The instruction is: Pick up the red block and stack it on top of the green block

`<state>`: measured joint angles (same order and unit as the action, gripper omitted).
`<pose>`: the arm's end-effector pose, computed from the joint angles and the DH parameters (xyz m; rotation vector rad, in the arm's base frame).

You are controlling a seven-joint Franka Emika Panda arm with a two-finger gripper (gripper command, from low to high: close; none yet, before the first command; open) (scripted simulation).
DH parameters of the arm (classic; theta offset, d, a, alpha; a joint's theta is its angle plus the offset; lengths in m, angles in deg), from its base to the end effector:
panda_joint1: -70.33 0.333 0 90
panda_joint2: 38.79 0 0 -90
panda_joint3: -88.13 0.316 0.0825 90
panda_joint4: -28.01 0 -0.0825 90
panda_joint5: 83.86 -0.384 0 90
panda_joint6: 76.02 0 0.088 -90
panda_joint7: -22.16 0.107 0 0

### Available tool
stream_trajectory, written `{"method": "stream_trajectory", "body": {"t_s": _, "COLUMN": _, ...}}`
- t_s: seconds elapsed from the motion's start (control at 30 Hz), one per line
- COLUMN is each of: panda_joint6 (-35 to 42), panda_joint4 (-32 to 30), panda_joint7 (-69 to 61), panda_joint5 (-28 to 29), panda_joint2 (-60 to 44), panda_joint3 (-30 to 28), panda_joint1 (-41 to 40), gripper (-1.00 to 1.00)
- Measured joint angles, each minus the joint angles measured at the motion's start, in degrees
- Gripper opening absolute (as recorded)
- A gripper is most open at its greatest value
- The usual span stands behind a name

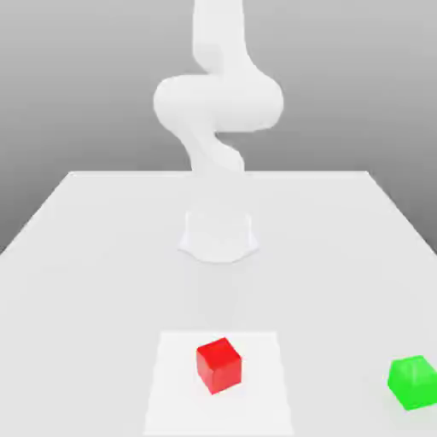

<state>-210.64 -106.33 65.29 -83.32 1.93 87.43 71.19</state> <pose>0.3815 -0.0006 0.6614 -2.5357 0.9921 -0.9463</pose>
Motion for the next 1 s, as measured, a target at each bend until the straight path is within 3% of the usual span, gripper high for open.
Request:
{"method": "stream_trajectory", "body": {"t_s": 0.67, "panda_joint6": -23.32, "panda_joint4": -20.62, "panda_joint7": -25.92, "panda_joint5": -1.05, "panda_joint2": -42.03, "panda_joint3": -4.85, "panda_joint1": 4.9, "gripper": 0.0}}
{"method": "stream_trajectory", "body": {"t_s": 0.87, "panda_joint6": -33.39, "panda_joint4": -19.91, "panda_joint7": -29.3, "panda_joint5": -4.21, "panda_joint2": -54.5, "panda_joint3": -2.54, "panda_joint1": 3.28, "gripper": 0.0}}
{"method": "stream_trajectory", "body": {"t_s": 0.9, "panda_joint6": -34.62, "panda_joint4": -19.7, "panda_joint7": -29.53, "panda_joint5": -4.5, "panda_joint2": -55.94, "panda_joint3": -2.15, "panda_joint1": 2.95, "gripper": -1.0}}
{"method": "stream_trajectory", "body": {"t_s": 1.0, "panda_joint6": -34.59, "panda_joint4": -19.7, "panda_joint7": -29.49, "panda_joint5": -4.46, "panda_joint2": -55.94, "panda_joint3": -2.15, "panda_joint1": 2.94, "gripper": -1.0}}
